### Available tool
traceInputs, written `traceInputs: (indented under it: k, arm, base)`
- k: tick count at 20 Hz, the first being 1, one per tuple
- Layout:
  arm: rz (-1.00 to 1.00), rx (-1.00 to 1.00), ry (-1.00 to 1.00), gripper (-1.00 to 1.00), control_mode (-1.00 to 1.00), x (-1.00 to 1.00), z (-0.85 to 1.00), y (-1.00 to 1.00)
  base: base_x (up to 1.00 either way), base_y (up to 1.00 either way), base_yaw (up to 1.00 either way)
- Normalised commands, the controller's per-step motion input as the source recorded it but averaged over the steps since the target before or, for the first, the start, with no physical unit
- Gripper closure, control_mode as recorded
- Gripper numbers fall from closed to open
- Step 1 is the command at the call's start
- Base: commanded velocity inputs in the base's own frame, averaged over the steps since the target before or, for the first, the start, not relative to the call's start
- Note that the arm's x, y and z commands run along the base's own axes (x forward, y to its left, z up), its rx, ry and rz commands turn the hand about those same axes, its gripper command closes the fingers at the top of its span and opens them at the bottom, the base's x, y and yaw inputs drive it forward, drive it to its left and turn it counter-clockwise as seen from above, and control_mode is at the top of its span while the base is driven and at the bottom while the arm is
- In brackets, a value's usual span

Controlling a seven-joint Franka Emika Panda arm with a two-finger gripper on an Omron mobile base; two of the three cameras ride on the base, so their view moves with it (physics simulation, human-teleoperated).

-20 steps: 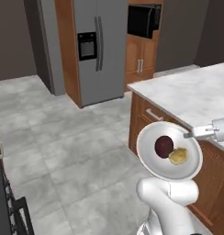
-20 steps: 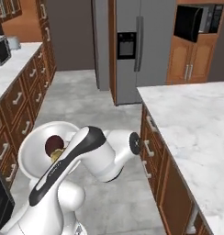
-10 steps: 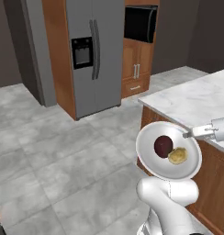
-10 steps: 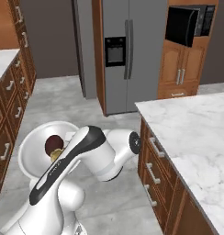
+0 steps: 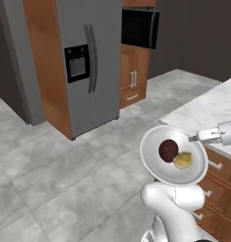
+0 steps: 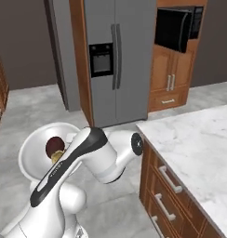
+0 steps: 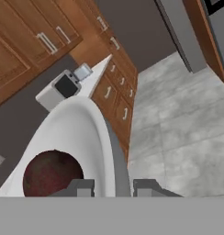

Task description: Place the bowl containing the potato and mushroom in the microwave. Close the microwave door and press the start button to microwave the meal.

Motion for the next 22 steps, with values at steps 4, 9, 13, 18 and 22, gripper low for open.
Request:
traceInputs:
  k: [4, 9, 13, 18, 22]
  arm:
    - [0.00, 0.00, 0.00, 1.00, 1.00, 0.00, 0.00, 0.00]
    - [0.00, 0.00, 0.00, 1.00, 1.00, 0.00, 0.00, 0.00]
    - [0.00, 0.00, 0.00, 1.00, 1.00, 0.00, 0.00, 0.00]
    - [0.00, 0.00, 0.00, 1.00, 1.00, 0.00, 0.00, 0.00]
    - [0.00, 0.00, 0.00, 1.00, 1.00, 0.00, 0.00, 0.00]
  base:
    - [1.00, 0.63, -0.29]
    - [1.00, 0.63, -0.30]
    - [1.00, 0.56, -0.33]
    - [1.00, 0.36, -0.34]
    - [1.00, 0.18, -0.33]
